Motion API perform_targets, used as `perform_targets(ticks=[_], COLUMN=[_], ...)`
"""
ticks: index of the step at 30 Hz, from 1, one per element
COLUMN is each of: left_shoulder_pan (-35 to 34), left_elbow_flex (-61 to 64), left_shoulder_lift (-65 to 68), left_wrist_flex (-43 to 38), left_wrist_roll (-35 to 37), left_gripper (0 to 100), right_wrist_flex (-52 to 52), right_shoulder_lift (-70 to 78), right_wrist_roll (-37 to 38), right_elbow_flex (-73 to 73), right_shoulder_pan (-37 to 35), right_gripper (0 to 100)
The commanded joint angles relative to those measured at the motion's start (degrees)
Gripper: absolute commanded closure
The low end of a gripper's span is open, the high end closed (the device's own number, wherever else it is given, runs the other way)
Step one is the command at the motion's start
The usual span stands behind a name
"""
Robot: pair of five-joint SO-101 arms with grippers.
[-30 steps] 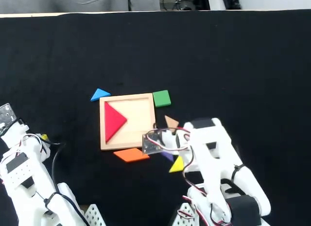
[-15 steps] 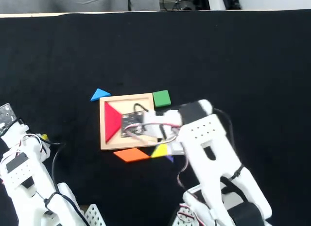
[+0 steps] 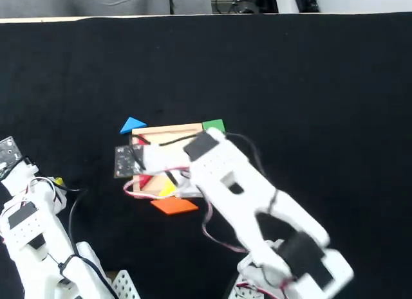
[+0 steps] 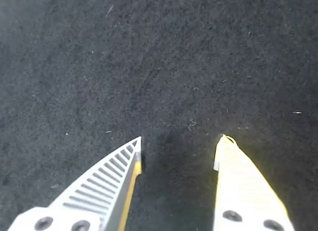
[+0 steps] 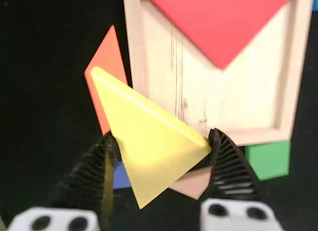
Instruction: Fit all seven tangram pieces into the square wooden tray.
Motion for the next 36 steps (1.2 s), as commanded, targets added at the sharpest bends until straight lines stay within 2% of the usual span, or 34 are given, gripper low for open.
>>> perform_targets(ticks=[1, 8, 12, 19, 27, 34, 36], left_shoulder_pan=[0.48, 0.48, 2.07, 2.77, 2.68, 2.51, 2.51], left_elbow_flex=[-0.31, -0.40, -0.31, -0.31, -0.31, -0.22, -0.22], left_shoulder_lift=[-0.97, -0.97, -0.97, -0.97, -0.97, -0.97, -0.97], left_wrist_flex=[-0.97, -0.97, -0.97, -0.97, -0.97, -0.97, -0.97], left_wrist_roll=[-0.26, -0.26, -0.26, -0.26, -0.26, -0.26, -0.26], left_gripper=[76, 76, 76, 76, 76, 76, 76], right_wrist_flex=[-0.97, -1.49, -3.25, -3.43, -2.90, 1.32, 0.35], right_shoulder_lift=[5.93, 14.37, 16.57, 17.98, 17.10, 4.53, 1.80], right_wrist_roll=[-0.88, -1.49, -7.38, -6.86, -8.00, -10.11, -10.29], right_elbow_flex=[-8.13, -13.23, -14.11, -13.93, -14.37, -12.79, -10.59], right_shoulder_pan=[-0.70, -2.46, -2.73, -3.52, -3.96, -2.02, -1.41], right_gripper=[83.2, 83.2, 81.8, 60.7, 61.3, 61.6, 65.2])
